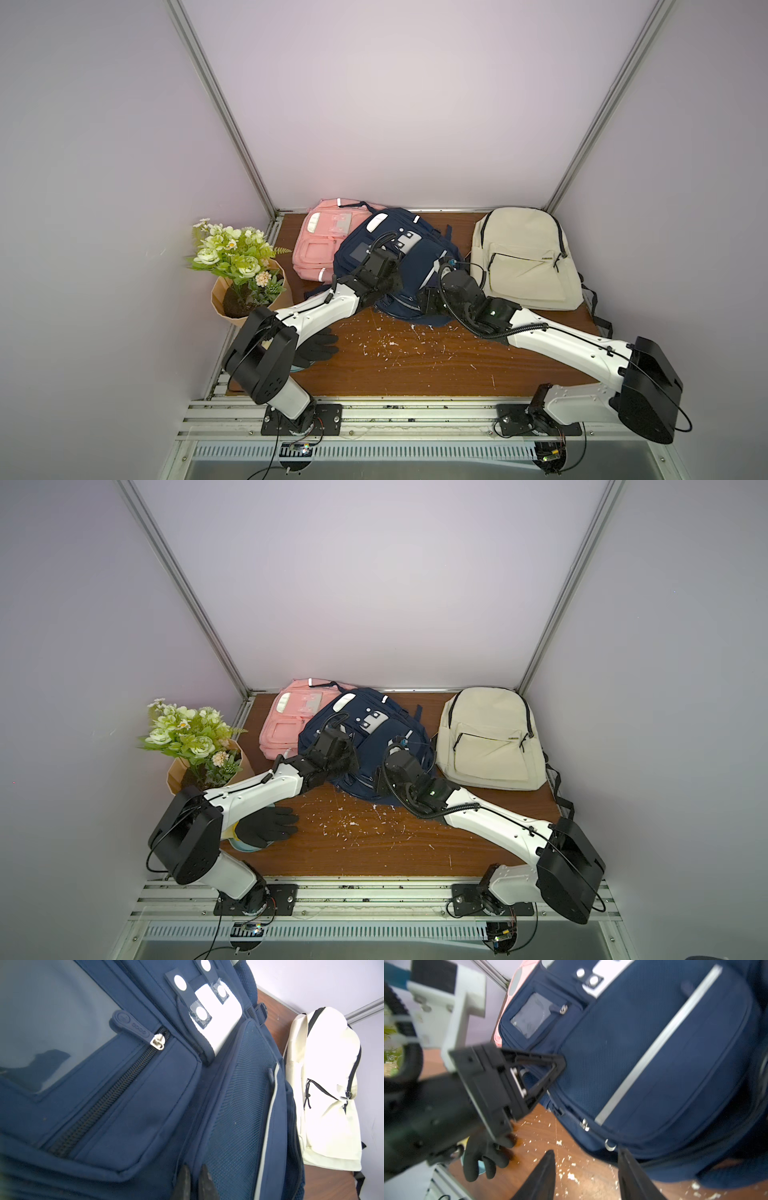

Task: Zip up the backpack
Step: Place the backpack on the backpack, then zip the zipper on the backpack.

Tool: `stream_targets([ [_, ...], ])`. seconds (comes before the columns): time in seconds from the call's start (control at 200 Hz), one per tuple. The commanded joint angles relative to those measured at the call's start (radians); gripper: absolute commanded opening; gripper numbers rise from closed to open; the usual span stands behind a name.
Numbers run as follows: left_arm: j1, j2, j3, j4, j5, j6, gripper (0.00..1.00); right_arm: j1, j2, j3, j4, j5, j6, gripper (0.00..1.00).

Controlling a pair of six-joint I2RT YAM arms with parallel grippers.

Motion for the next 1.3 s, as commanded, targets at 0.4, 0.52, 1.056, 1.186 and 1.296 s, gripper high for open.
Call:
stream_targets([
  [0.4, -0.017, -0.074, -0.103, 0.199, 0.052, -0.035, 0.00, 0.046, 0.203, 0.022, 0.167, 0.026, 0.240, 0.50],
  [0.52, -0.022, -0.104, -0.148, 0.221, 0.071, -0.046, 0.00, 0.041, 0.249, 0.029, 0.191, 0.027, 0.271, 0.50],
  [1.056, -0.046, -0.181, -0.264, 0.280, 0.117, -0.093, 0.00, 0.020, 0.296, 0.004, 0.319, 0.096, 0.380, 0.52],
  [1.186, -0.046, -0.194, -0.284, 0.287, 0.130, -0.103, 0.00, 0.020, 0.285, -0.011, 0.374, 0.133, 0.383, 0.52],
  [1.296, -0.046, -0.211, -0.315, 0.317, 0.158, -0.120, 0.00, 0.020, 0.289, -0.015, 0.403, 0.145, 0.396, 0.51],
])
